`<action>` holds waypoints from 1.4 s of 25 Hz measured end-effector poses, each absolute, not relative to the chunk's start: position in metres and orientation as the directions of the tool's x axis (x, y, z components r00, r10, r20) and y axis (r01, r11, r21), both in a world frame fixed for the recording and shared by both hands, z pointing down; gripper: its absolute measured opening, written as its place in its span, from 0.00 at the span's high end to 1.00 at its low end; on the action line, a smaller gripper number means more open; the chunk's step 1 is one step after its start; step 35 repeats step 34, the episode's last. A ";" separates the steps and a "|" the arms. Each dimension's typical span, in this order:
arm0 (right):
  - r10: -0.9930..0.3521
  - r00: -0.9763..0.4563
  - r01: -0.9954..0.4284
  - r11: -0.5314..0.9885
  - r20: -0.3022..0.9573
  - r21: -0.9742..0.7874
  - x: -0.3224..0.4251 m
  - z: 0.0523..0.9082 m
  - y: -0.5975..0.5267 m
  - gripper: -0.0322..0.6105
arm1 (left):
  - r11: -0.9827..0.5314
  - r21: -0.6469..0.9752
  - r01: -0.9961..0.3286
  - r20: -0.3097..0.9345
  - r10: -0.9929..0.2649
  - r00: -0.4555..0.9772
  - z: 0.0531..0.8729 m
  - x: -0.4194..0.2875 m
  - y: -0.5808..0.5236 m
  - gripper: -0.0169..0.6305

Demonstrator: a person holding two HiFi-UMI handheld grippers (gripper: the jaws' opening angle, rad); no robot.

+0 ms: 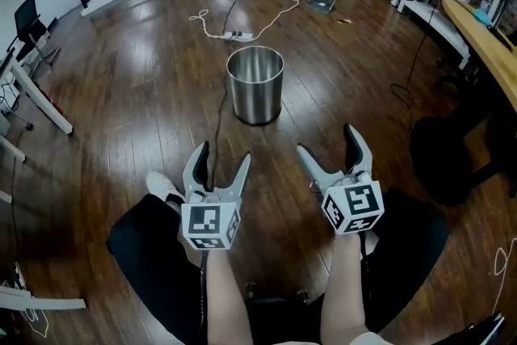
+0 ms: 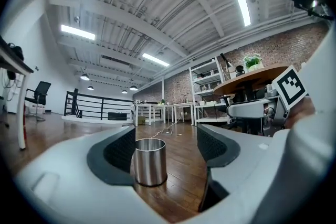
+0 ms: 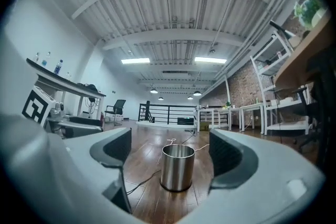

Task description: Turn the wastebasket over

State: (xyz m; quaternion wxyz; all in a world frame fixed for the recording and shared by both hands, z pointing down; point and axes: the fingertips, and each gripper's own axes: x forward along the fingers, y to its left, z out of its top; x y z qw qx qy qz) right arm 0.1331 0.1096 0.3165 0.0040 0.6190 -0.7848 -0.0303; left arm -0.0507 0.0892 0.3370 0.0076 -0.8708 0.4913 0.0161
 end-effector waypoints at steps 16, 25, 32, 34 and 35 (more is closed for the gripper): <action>-0.986 -0.157 -0.981 0.151 -0.046 0.126 0.124 0.301 0.195 0.26 | -0.462 -0.063 -0.885 -0.097 -0.880 0.466 0.309 -0.068 0.165 0.32; -0.987 -0.156 -0.981 0.152 -0.024 0.119 0.123 0.306 0.209 0.26 | -0.399 -0.035 -0.917 -0.105 -0.911 0.400 0.308 -0.080 0.177 0.33; -0.985 -0.172 -0.979 0.169 -0.016 0.113 0.117 0.308 0.217 0.26 | -0.394 -0.030 -0.919 -0.098 -0.914 0.395 0.312 -0.082 0.186 0.33; -0.983 -0.181 -0.978 0.179 -0.008 0.112 0.113 0.309 0.219 0.26 | -0.397 -0.032 -0.917 -0.092 -0.913 0.398 0.314 -0.084 0.187 0.33; -0.983 -0.181 -0.978 0.179 -0.008 0.112 0.113 0.309 0.219 0.26 | -0.397 -0.032 -0.917 -0.092 -0.913 0.398 0.314 -0.084 0.187 0.33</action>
